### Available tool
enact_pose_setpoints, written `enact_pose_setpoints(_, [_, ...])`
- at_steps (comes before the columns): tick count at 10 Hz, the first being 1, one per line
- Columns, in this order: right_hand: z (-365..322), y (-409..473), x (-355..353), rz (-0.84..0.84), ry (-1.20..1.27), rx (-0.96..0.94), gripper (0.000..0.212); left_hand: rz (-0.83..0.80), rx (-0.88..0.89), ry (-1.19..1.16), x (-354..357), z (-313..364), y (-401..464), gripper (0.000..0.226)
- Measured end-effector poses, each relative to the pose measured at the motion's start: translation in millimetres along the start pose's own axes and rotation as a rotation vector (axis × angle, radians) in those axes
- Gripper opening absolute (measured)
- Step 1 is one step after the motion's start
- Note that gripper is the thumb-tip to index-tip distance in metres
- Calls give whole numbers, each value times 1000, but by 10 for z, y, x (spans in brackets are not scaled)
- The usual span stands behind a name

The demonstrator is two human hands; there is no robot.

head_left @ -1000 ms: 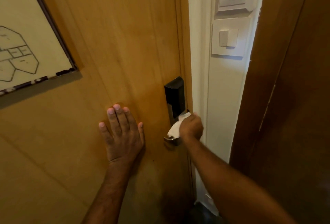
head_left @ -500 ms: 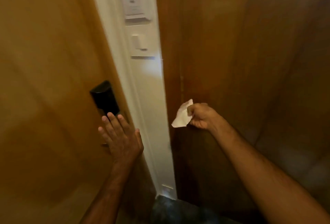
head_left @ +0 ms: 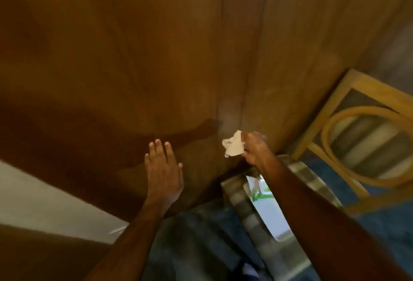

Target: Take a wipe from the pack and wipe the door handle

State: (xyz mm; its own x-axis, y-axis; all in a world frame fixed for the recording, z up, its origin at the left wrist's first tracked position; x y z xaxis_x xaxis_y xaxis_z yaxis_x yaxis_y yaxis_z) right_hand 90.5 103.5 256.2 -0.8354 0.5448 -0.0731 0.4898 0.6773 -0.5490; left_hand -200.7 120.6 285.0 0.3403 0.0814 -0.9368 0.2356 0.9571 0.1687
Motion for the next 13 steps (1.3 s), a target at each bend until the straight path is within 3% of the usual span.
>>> enact_pose_setpoints(1, [575, 437, -914, 161, -110, 6, 22, -132, 119, -41, 806, 890, 78, 73])
enact_pose_setpoints(2, [1153, 683, -1351, 221, -182, 100, 12, -210, 159, -66, 1324, 1291, 4, 72])
enact_pose_setpoints(3, [2209, 1066, -1910, 215, -316, 337, 20, -371, 184, -81, 2307, 1706, -232, 76])
enact_pose_setpoints(4, [2750, 1202, -2140, 160, -459, 410, 29, -442, 199, -74, 2829, 1819, -419, 78])
enact_pose_setpoints(6, [3398, 1468, -2467, 365, -581, 342, 29, -568, 234, -51, 3860, 1972, -654, 85])
enact_pose_setpoints(7, [3433, 1654, -2427, 386, -929, 259, 22, -610, 216, -15, 4199, 1938, -721, 85])
enact_pose_setpoints(8, [3518, 1762, -2159, 241, -1298, 146, 24, -640, 203, 13, 4363, 1843, -799, 85])
enact_pose_setpoints(10, [3461, 1626, -2016, 143, -1343, 89, 36, -665, 178, 18, 4215, 1692, -907, 79])
enact_pose_setpoints(11, [3309, 1553, -2113, 183, -1360, 108, 36, -659, 196, 29, 4070, 1678, -894, 75])
enact_pose_setpoints(12, [3095, 1551, -2225, 263, -1355, 103, 25, -649, 214, 51, 3922, 1668, -784, 72])
enact_pose_setpoints(13, [2888, 1457, -2088, 261, -1389, -30, 20, -583, 193, 71, 3656, 1510, -680, 72])
Point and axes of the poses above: each hand's wrist, its own y-axis towards the middle knuckle, its own x-axis out of the palm, z = x × y, the point moved 10 cm from there along y, towards the middle knuckle, and after that the axes turned 12 degrees about -y, right-handed, at the moved point
